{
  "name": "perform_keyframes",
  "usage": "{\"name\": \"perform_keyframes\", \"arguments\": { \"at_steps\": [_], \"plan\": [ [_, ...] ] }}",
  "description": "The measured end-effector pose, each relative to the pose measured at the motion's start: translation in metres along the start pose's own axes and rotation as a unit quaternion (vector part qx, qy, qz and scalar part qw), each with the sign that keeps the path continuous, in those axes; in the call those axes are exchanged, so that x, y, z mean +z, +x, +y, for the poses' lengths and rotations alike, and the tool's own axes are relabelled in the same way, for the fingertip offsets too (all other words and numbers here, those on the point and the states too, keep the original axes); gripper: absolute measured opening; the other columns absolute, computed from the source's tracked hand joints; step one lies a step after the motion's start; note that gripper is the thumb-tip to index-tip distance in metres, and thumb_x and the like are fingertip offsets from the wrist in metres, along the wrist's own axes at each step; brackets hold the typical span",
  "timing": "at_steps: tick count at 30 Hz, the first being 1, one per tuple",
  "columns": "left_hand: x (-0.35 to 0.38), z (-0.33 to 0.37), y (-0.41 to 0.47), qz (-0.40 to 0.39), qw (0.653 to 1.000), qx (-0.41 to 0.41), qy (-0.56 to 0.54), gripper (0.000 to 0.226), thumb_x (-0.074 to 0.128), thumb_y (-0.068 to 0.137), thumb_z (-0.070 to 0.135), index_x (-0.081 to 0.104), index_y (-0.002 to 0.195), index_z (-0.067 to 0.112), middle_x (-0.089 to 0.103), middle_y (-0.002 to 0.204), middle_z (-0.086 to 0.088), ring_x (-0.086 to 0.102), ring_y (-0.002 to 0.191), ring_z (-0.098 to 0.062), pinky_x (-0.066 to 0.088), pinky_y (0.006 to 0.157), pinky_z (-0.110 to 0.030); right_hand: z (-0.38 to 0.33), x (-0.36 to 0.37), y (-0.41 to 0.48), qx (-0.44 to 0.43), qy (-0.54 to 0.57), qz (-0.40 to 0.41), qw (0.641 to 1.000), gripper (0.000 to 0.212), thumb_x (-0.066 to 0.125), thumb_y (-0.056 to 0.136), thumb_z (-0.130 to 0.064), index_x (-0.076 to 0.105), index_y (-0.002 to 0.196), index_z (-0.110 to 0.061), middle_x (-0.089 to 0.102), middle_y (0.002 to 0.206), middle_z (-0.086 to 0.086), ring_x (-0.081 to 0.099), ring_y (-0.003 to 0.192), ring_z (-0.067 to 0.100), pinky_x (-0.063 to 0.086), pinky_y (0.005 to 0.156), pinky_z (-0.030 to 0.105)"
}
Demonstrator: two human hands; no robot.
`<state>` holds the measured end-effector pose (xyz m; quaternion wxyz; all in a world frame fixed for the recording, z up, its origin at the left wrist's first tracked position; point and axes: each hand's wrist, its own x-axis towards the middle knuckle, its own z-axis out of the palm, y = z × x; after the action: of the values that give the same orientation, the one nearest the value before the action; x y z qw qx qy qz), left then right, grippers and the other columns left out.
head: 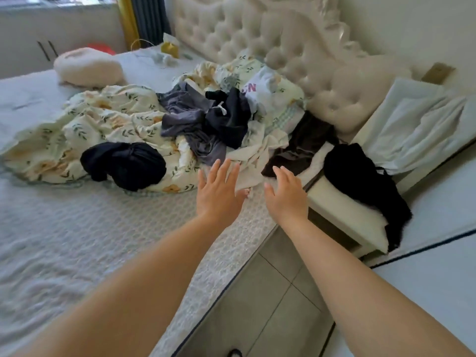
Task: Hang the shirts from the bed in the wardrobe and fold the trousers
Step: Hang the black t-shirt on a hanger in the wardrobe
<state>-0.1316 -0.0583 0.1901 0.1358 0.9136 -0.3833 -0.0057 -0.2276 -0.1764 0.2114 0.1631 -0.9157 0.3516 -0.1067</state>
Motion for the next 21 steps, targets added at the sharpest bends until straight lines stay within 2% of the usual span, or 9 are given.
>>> {"name": "perform_keyframes", "arguments": {
  "at_steps": [7,17,21],
  "plan": [
    [0.01,-0.039,0.036,-0.004,0.997,-0.073,0.008,0.064,0.029,0.099,0.047,0.002,0.152,0.025,-0.004,0.16,0.004,-0.01,0.146,-0.017,-0.009,0.115,-0.046,-0.024,0.042,0.059,-0.056,0.019,-0.071,0.996,0.053,0.041,0.097,-0.032,0.03,0.146,-0.014,0.027,0.152,0.004,0.026,0.137,0.022,0.027,0.108,0.036],
    [0.039,-0.102,0.099,-0.033,0.993,-0.108,0.024,0.061,0.03,0.099,0.045,0.007,0.152,0.024,0.0,0.16,0.002,-0.007,0.146,-0.016,-0.006,0.115,-0.047,-0.051,0.111,0.143,-0.056,0.034,-0.108,0.992,0.05,0.039,0.097,-0.032,0.033,0.143,-0.015,0.032,0.149,0.002,0.028,0.135,0.02,0.028,0.107,0.036],
    [0.063,-0.123,0.116,-0.053,0.988,-0.142,0.01,0.06,0.031,0.099,0.044,0.01,0.151,0.025,0.003,0.16,0.002,-0.004,0.146,-0.016,-0.004,0.116,-0.046,-0.062,0.144,0.168,-0.078,0.029,-0.15,0.985,0.049,0.039,0.097,-0.031,0.035,0.142,-0.014,0.035,0.147,0.003,0.031,0.133,0.021,0.03,0.106,0.036]
  ]
}}
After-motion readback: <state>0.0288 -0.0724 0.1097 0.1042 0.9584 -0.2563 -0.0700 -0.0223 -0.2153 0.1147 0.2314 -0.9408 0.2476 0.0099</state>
